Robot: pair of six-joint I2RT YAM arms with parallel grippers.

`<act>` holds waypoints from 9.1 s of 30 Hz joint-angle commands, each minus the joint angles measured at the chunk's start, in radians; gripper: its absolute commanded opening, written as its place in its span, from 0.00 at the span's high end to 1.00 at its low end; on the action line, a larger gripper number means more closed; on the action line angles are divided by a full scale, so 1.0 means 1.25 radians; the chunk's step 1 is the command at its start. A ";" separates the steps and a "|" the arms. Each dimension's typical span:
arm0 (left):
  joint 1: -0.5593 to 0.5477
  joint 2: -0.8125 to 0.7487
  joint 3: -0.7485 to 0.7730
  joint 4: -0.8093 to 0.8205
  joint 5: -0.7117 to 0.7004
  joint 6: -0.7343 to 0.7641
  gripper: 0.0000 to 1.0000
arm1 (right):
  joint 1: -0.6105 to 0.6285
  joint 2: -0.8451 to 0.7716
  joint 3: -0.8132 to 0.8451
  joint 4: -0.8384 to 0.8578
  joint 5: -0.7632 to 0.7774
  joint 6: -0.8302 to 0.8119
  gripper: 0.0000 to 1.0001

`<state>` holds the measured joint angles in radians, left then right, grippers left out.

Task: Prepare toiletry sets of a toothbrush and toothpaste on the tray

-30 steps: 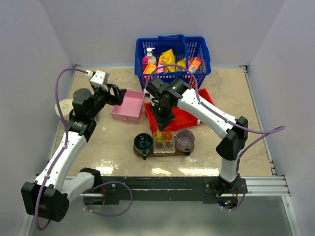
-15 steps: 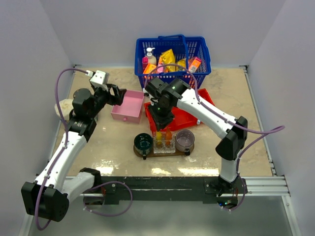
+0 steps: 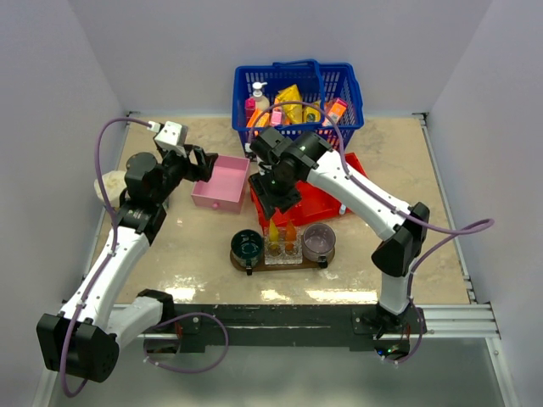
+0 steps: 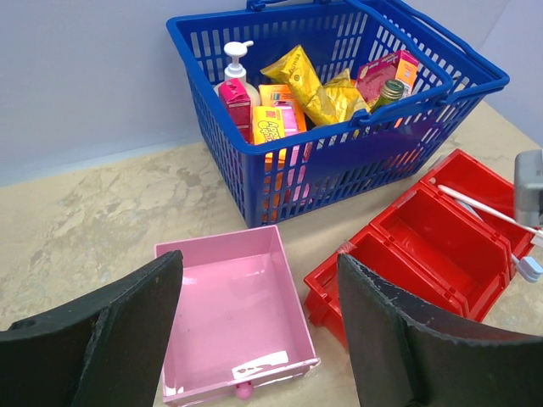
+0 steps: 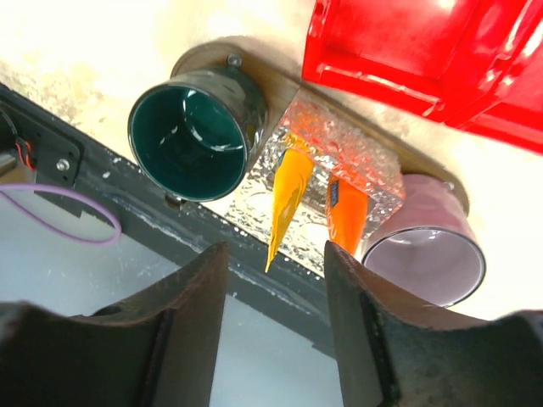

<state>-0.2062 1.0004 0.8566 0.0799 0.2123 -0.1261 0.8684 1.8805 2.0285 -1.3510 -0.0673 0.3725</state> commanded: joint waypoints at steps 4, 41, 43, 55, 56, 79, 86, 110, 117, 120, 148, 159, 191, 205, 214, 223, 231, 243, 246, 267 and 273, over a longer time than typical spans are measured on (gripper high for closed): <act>0.002 -0.014 0.034 0.017 -0.023 0.004 0.23 | -0.028 -0.079 0.061 -0.025 0.082 -0.033 0.45; 0.012 -0.014 -0.002 0.044 -0.094 0.016 0.23 | -0.479 -0.409 -0.799 0.715 0.183 -0.054 0.46; 0.012 -0.010 -0.002 0.044 -0.088 0.016 0.23 | -0.471 -0.402 -0.797 0.719 0.180 -0.049 0.46; 0.012 -0.003 -0.001 0.044 -0.083 0.017 0.23 | -0.403 -0.461 -0.831 0.616 0.274 -0.021 0.45; 0.012 0.002 -0.002 0.043 -0.081 0.017 0.23 | -0.400 -0.472 -0.835 0.590 0.272 -0.018 0.45; 0.012 0.010 -0.003 0.049 -0.063 0.008 0.23 | -0.439 -0.412 -0.802 0.641 0.229 -0.022 0.45; 0.012 0.015 -0.003 0.049 -0.058 0.005 0.23 | -0.439 -0.328 -0.776 0.697 0.152 -0.017 0.48; 0.012 0.015 -0.002 0.049 -0.056 0.004 0.23 | -0.438 -0.303 -0.797 0.662 0.302 -0.022 0.61; 0.012 0.015 -0.003 0.049 -0.056 0.003 0.23 | -0.438 -0.291 -0.814 0.689 0.236 -0.017 0.64; 0.012 0.015 -0.002 0.049 -0.056 0.003 0.23 | -0.438 -0.278 -0.818 0.698 0.207 -0.015 0.66; 0.012 0.018 -0.004 0.056 -0.026 -0.013 0.23 | -0.437 -0.374 -0.732 0.488 0.223 -0.024 0.95; 0.010 0.015 -0.003 0.059 -0.010 -0.019 0.23 | -0.438 -0.442 -0.660 0.353 0.175 -0.037 1.00; -0.006 0.032 -0.005 0.059 -0.016 -0.006 0.23 | -0.262 -0.596 -0.410 0.137 -0.182 -0.007 1.00; -0.012 0.046 -0.005 0.054 -0.030 0.001 0.23 | -0.224 -0.618 -0.383 -0.029 -0.266 -0.078 1.00; -0.020 0.057 -0.004 0.050 -0.041 0.009 0.23 | -0.222 -0.651 -0.407 -0.029 -0.385 -0.093 1.00; -0.025 0.066 -0.005 0.049 -0.050 0.015 0.23 | -0.200 -0.676 -0.505 -0.030 -0.362 -0.097 1.00; -0.028 0.071 -0.005 0.048 -0.051 0.017 0.23 | -0.170 -0.705 -0.564 -0.030 -0.349 -0.098 1.00; -0.030 0.071 -0.005 0.047 -0.052 0.019 0.23 | -0.140 -0.694 -0.623 -0.030 -0.275 -0.099 1.00; -0.030 0.072 -0.005 0.047 -0.052 0.020 0.23 | -0.136 -0.688 -0.631 -0.030 -0.255 -0.099 1.00; -0.039 0.065 -0.004 0.048 -0.042 0.014 0.23 | -0.124 -0.621 -0.641 -0.029 -0.214 -0.099 1.00; -0.039 0.066 -0.004 0.048 -0.036 0.011 0.23 | -0.113 -0.600 -0.640 -0.029 -0.211 -0.100 1.00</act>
<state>-0.2501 1.0866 0.8524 0.1085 0.1539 -0.1192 0.7139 1.1202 1.2270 -1.3533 -0.3481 0.2630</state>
